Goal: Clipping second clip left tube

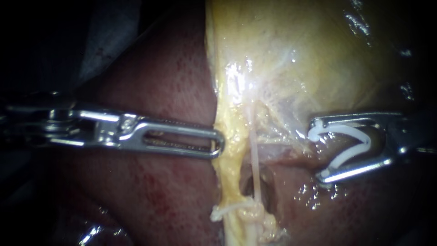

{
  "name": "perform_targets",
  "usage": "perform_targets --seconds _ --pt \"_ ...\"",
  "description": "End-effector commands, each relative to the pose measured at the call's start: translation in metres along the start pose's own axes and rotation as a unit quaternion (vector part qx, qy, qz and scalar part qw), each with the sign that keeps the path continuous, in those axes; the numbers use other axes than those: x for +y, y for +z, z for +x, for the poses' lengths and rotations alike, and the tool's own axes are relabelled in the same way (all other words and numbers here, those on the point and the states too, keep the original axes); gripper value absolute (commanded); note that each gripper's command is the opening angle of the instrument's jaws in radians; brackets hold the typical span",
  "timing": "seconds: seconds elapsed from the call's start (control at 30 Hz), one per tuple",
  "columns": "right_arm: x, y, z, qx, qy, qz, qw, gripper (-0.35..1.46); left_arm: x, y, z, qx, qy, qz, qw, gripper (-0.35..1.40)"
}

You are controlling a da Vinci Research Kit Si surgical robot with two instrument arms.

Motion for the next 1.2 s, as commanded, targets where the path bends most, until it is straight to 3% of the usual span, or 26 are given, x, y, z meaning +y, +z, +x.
perform_targets --seconds 0.03,0.5,0.9,1.2 --pt "0.0 0.0 0.0 0.0 0.0 0.0 1.0 0.59 -0.0001 -0.0003 0.0002 -0.001 0.0 -0.001 1.0 -0.35" --pt "-0.0001 0.0008 0.0 0.0 0.0 0.001 1.0 0.59 -0.0007 -0.0036 0.0019 -0.005 -0.001 -0.005 1.0 -0.35" --pt "-0.0005 0.0021 -0.0003 0.0 -0.003 0.007 1.0 0.59 -0.0015 -0.0037 0.002 -0.006 -0.002 -0.006 1.0 -0.35" --pt "-0.0013 0.0057 -0.0008 0.001 0.028 0.019 0.9994 0.58 -0.0018 -0.0034 0.0018 -0.007 -0.002 -0.007 0.9999 -0.35"
